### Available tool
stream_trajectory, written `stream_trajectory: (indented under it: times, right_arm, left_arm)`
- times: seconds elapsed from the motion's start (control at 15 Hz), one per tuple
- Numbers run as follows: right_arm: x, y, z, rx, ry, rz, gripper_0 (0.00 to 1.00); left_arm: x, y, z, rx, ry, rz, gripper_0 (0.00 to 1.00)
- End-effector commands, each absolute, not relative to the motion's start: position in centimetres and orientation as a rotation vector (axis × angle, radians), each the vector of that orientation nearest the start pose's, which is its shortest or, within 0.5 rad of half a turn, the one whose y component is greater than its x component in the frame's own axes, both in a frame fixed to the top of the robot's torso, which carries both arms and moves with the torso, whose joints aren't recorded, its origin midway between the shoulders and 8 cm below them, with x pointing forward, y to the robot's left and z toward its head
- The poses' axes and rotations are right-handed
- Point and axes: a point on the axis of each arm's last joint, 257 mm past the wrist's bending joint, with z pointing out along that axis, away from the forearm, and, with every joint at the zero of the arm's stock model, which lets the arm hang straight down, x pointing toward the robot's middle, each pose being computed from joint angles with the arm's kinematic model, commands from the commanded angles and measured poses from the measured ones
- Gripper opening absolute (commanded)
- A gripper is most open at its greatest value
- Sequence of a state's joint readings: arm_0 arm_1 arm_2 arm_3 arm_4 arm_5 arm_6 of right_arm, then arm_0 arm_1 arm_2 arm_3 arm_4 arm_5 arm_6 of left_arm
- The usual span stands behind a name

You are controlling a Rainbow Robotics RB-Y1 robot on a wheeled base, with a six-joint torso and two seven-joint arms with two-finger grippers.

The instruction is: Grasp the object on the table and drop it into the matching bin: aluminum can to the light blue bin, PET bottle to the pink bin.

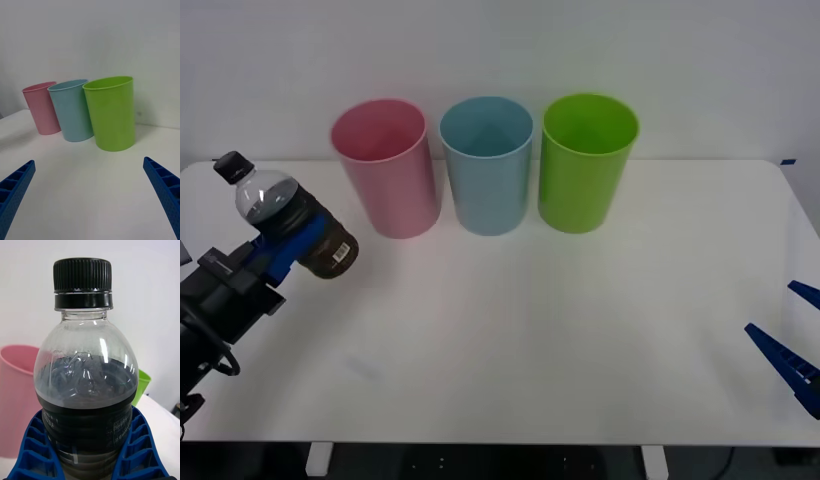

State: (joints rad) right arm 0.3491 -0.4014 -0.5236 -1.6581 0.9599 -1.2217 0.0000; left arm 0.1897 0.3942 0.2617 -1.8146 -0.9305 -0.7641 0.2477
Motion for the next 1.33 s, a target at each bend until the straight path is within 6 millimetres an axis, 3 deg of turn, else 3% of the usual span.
stream_trajectory:
  times: [0.07,0.47,0.87,1.07,1.33]
  right_arm:
    - [34.2,-33.0,-16.9,-0.465,1.441,0.567,1.00]
    - [34.2,-33.0,-16.9,-0.465,1.441,0.567,1.00]
    - [34.2,-33.0,-16.9,-0.465,1.441,0.567,1.00]
    - [34.2,-33.0,-16.9,-0.465,1.441,0.567,1.00]
    - [34.2,-33.0,-16.9,-0.465,1.441,0.567,1.00]
  left_arm:
    - [45.3,26.8,-6.8,0.196,1.315,-0.713,0.00]
    - [50.4,24.9,-0.9,0.265,1.278,-0.645,0.00]
    - [58.1,22.9,0.1,0.321,1.312,-0.570,0.00]
    - [61.8,22.9,0.2,0.339,1.346,-0.507,0.01]
    - [65.1,23.0,-0.1,0.369,1.367,-0.397,0.00]
